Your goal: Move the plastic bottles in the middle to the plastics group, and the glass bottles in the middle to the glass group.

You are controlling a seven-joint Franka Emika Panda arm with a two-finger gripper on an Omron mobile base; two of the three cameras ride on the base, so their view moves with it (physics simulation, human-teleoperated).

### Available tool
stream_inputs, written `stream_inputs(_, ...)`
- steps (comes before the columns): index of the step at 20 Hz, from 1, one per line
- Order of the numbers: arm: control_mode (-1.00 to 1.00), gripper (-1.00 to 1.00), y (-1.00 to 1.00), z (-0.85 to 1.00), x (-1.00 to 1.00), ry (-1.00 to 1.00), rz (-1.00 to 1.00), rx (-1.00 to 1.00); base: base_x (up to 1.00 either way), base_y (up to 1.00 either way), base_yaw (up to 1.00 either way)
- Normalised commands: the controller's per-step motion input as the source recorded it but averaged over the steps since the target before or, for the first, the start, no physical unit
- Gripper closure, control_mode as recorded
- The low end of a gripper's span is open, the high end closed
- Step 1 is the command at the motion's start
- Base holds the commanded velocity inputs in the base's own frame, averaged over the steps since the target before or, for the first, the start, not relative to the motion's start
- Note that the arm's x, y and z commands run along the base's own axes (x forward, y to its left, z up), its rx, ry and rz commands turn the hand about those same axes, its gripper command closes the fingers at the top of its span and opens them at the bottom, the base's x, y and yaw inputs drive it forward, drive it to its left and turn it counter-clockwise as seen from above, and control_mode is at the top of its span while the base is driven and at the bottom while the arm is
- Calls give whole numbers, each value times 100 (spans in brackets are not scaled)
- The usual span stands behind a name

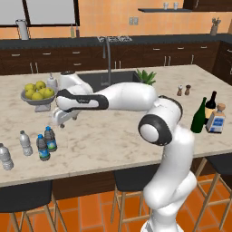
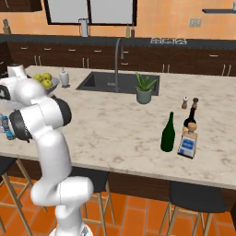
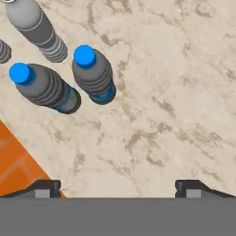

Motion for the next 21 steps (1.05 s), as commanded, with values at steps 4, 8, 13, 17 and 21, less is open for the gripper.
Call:
stream_inputs(4, -100, -100, -100, 1, -51, 0, -9, 0, 0, 0, 0)
stream_inputs(8, -100, -100, -100, 0, -39, 0, -13, 0, 0, 0, 0)
stream_inputs(13, -100, -100, -100, 0, -35, 0, -17, 0, 0, 0, 0)
stream_inputs(17, -100, -100, -100, 0, -38, 0, -17, 0, 0, 0, 0)
stream_inputs(21, -100, -100, -95, 0, -40, 0, -18, 0, 0, 0, 0)
